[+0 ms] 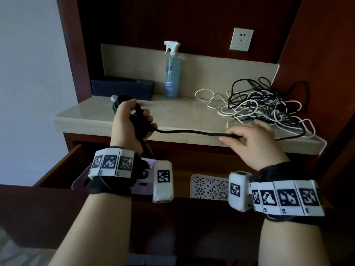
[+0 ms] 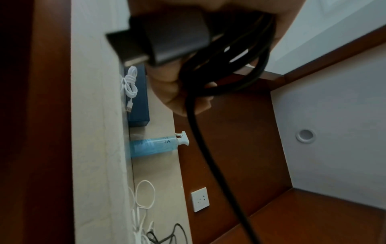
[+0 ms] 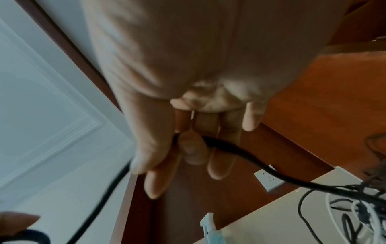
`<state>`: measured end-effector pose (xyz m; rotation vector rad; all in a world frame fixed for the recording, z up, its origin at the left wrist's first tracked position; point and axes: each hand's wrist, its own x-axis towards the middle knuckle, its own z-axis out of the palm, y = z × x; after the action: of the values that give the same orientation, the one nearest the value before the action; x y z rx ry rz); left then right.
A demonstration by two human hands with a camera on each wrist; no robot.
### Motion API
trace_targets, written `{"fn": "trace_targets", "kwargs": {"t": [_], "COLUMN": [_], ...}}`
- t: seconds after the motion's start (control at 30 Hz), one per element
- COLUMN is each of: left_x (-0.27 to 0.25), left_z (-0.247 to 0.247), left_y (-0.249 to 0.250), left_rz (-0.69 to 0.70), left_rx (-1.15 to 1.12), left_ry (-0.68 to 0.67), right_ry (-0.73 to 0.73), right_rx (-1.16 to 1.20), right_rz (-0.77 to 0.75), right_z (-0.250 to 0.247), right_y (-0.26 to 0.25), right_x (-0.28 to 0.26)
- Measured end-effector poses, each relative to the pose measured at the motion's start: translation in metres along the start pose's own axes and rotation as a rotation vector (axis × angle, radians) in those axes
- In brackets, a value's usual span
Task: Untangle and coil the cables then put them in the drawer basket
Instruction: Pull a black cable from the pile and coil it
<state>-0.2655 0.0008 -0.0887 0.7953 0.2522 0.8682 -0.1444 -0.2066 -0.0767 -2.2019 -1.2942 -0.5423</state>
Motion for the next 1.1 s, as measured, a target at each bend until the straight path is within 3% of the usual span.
{"fn": "trace_targets", "kwargs": {"t": [0.13, 0.27, 0.4, 0.57, 0.83, 0.97, 1.1], "left_x": [-0.001, -0.008, -0.023, -0.033, -0.038, -0.037, -0.032], "left_z": [0.002, 0.006, 0.012, 0.015, 0.02, 0.022, 0.02], "left_y": [-0.01, -0.027, -0.034, -0.039, -0.039, -0.037, -0.039], "left_rz": [0.026, -0.018, -0.107, -0.137, -0.249, -0.239, -0.267], "left_rx": [0.156, 0.329, 0.445, 0.674, 0.629, 0.55, 0.505], "left_ry": [-0.006, -0.109, -0.25, -0.371, -0.602, -0.519, -0.541], "right_ry": [-0.04, 0.004, 0.088, 0.056, 0.042, -0.012, -0.118], "right_rx": [0.286, 0.425, 0.493, 0.445, 0.393, 0.476, 0.566], "right_rz": [-0.159, -0.31, -0.291, -0.307, -0.352, -0.265, -0.188], "right_z": [0.0, 0.004, 0.002, -0.002, -0.003, 0.006, 0.018], "right_y": [0.001, -0.013, -0.021, -0.03, -0.028, -0.03, -0.031], "right_x": [0.0, 0.003, 0.013, 0.032, 0.058, 0.059, 0.058]}}
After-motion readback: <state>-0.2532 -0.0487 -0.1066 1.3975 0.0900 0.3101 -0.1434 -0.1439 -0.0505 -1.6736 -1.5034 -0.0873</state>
